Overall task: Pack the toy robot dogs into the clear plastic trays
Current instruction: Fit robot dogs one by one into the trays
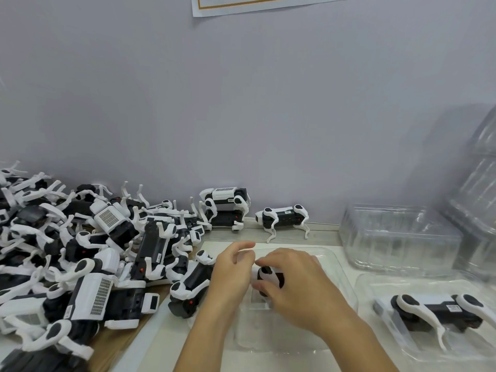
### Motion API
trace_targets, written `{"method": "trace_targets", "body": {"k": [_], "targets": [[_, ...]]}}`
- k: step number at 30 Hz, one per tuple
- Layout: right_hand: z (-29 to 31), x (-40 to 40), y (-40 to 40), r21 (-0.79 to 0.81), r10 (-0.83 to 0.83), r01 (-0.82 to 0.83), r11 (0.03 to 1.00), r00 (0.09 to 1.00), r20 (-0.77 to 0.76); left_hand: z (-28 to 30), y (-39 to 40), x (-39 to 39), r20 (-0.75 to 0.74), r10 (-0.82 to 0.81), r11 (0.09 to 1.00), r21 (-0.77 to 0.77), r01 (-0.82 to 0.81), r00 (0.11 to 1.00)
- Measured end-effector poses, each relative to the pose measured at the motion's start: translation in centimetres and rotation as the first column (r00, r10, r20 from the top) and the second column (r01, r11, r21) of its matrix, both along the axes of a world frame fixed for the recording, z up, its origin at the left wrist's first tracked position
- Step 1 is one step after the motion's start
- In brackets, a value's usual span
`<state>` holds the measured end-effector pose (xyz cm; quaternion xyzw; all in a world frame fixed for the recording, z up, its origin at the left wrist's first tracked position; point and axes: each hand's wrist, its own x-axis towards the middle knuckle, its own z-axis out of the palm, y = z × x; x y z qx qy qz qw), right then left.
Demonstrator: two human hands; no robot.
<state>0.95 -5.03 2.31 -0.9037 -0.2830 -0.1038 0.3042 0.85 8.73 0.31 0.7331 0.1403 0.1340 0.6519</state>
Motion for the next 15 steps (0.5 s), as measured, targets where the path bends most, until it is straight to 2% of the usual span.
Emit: {"method": "trace_targets", "body": {"k": [8, 15], "targets": [[-0.66, 0.39, 0.24, -0.030, -0.033, 0.035, 0.999, 0.998, 0.057, -0.01, -0.17, 0.07, -0.034, 0.031, 0.997, -0.065, -0.033, 0.999], [-0.38, 0.39, 0.32, -0.080, -0.042, 0.044, 0.996, 0.999, 0.029, -0.24, -0.10, 0.14, -0.003, 0.029, 0.998, -0.062, -0.029, 1.000]]}}
